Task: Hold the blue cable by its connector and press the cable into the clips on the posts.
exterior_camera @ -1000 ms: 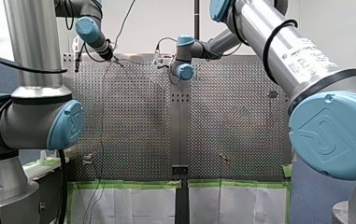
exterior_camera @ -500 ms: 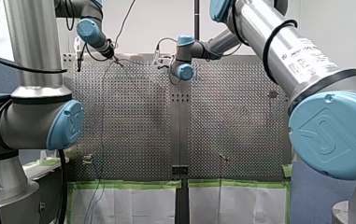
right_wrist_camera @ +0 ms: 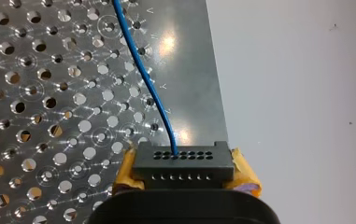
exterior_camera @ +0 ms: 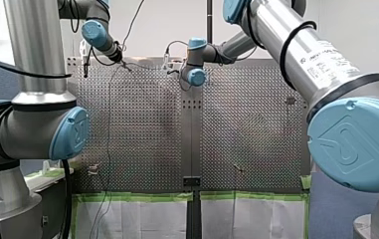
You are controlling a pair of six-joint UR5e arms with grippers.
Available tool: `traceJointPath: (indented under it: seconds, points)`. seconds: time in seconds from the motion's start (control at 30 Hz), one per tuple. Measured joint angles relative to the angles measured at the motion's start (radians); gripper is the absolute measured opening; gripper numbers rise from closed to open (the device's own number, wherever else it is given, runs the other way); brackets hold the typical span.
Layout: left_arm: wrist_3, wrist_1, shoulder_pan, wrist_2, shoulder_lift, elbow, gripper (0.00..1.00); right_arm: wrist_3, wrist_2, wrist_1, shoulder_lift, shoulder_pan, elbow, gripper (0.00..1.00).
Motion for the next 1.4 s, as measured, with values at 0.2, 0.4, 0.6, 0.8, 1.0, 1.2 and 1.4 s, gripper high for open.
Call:
traceJointPath:
  seconds: [0.2, 0.4, 0.6, 0.8, 1.0, 1.2, 1.4]
  points:
    - [0.013, 0.000, -0.010, 0.023, 0.000, 0.000, 0.99, 0.000, 0.000, 0.003, 0.000, -0.001, 0.000, 0.00]
    - [0.052, 0.002, -0.031, 0.072, -0.005, 0.001, 0.99, 0.000, 0.001, 0.010, 0.001, -0.004, 0.000, 0.00]
    - [0.071, 0.008, -0.064, 0.115, -0.038, 0.006, 0.99, 0.000, 0.002, 0.010, 0.001, -0.004, 0.000, 0.00]
    - [0.116, 0.002, -0.092, 0.090, -0.089, 0.027, 0.99, 0.000, 0.003, 0.009, 0.002, -0.006, 0.000, 0.00]
    - [0.148, 0.025, -0.103, 0.034, -0.139, 0.057, 0.99, 0.000, 0.003, 0.009, 0.002, -0.009, 0.000, 0.00]
    - [0.154, 0.052, -0.105, -0.028, -0.161, 0.083, 0.99, 0.000, 0.003, 0.008, 0.003, -0.010, 0.000, 0.00]
    - [0.180, 0.071, -0.115, -0.080, -0.208, 0.097, 0.99, 0.000, 0.003, 0.008, 0.006, -0.009, 0.000, 0.00]
